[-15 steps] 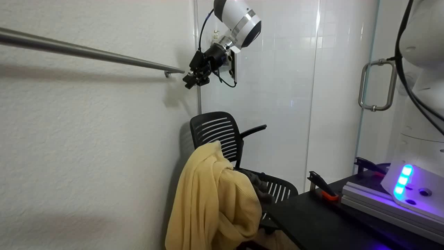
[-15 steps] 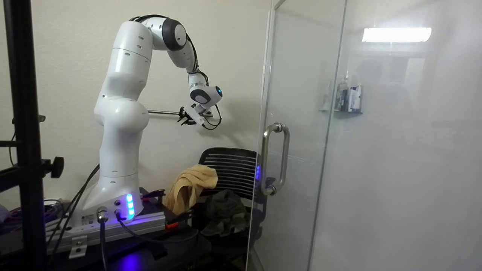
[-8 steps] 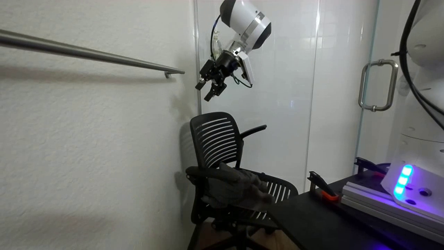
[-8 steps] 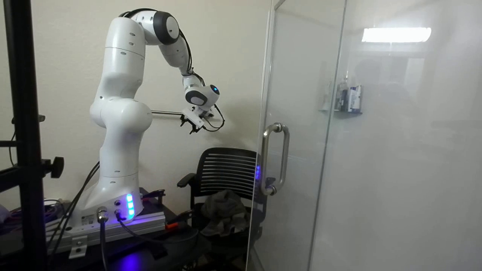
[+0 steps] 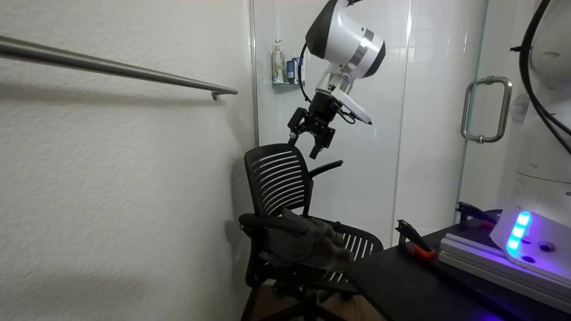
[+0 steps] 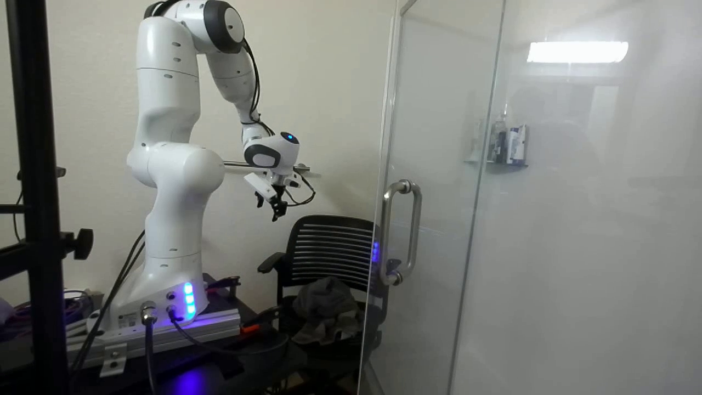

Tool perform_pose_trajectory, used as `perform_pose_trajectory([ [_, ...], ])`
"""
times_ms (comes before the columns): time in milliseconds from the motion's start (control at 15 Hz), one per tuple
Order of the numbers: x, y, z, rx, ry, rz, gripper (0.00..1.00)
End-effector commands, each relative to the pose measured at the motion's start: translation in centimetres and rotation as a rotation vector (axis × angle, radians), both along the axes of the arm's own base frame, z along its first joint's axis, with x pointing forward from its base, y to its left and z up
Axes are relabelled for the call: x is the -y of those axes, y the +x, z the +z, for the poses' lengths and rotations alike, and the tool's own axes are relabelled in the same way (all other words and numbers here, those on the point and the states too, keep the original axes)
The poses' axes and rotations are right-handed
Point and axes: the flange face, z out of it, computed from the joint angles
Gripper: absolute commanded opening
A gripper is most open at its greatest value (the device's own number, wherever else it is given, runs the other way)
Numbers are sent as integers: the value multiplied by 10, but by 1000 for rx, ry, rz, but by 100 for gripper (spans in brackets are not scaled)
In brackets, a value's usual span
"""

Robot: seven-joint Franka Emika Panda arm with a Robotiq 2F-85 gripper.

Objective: Remove the towels from the black chair and put them on the floor

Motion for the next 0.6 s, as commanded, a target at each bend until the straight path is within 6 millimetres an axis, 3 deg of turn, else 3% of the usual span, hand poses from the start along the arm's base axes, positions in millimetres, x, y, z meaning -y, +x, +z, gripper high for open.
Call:
perform_pose_trajectory([
  [0,25,-16,-65,-76,-117,-142,100],
  [133,42,-6,-92,-117,-164,-238,100],
  [200,29,-17,-68,-87,-128,-166,100],
  [267,34,-17,-80,-106,-144,-177,100],
  [400,31,-16,-81,-105,-142,-171,100],
  [533,66,7,-102,-132,-169,-258,100],
])
